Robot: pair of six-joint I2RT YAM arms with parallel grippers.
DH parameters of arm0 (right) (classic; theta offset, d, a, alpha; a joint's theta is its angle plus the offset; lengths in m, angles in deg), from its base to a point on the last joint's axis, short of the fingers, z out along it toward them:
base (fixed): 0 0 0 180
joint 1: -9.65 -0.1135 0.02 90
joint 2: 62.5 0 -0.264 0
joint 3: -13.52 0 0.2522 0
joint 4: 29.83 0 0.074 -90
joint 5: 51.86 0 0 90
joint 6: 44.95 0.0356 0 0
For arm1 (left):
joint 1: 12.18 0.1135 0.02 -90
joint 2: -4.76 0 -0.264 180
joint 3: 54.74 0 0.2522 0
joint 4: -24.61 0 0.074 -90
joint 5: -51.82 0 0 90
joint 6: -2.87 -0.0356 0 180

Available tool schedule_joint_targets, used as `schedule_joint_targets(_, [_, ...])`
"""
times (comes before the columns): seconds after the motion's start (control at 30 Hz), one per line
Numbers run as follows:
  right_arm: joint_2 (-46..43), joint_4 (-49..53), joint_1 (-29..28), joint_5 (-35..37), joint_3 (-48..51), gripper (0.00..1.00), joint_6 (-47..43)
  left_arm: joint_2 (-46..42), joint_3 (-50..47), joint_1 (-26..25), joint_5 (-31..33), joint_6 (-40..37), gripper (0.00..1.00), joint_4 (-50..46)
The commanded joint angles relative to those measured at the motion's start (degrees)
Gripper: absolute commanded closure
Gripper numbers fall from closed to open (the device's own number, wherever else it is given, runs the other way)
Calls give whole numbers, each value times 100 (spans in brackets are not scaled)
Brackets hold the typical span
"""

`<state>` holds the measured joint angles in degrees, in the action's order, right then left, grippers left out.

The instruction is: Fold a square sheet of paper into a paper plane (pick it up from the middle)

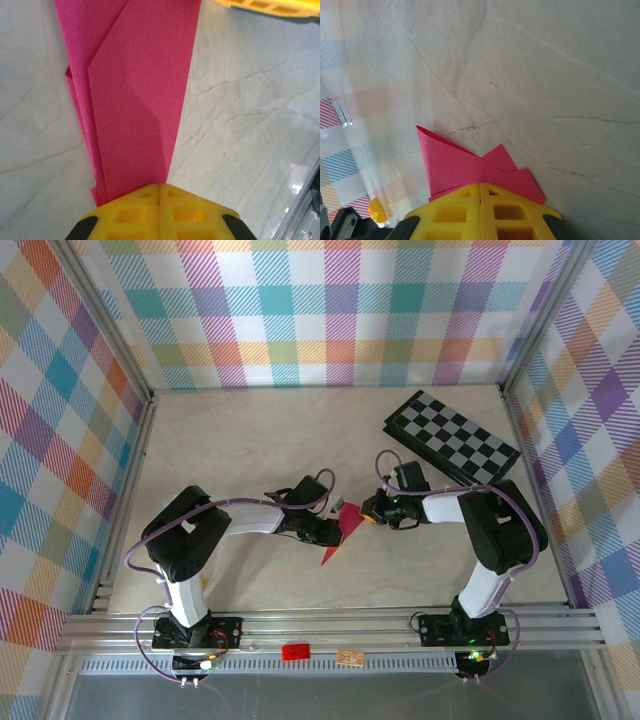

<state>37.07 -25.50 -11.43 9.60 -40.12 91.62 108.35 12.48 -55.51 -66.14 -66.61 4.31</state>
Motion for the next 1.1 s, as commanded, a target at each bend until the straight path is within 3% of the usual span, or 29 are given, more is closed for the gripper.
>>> schedule_joint_targets(0.0, [125, 316, 16, 283, 138, 94, -131, -218, 276, 35, -138, 153, 89, -689])
schedule_joint_targets(0.2, [168, 302, 16, 265, 147, 94, -124, 266, 879, 19, -502, 550, 84, -225])
schedule_joint_targets(0.47, [186, 378, 16, 352, 165, 93, -122, 1119, 1343, -58, -320, 615, 83, -291])
schedule_joint_targets(0.8, [194, 504, 23, 443, 160, 95, -159, 339, 183, -70, -124, 351, 79, -480])
schedule_joint_targets(1.07, [203, 522, 16, 469, 122, 95, -109, -267, -350, -93, 96, -150, 78, -1173])
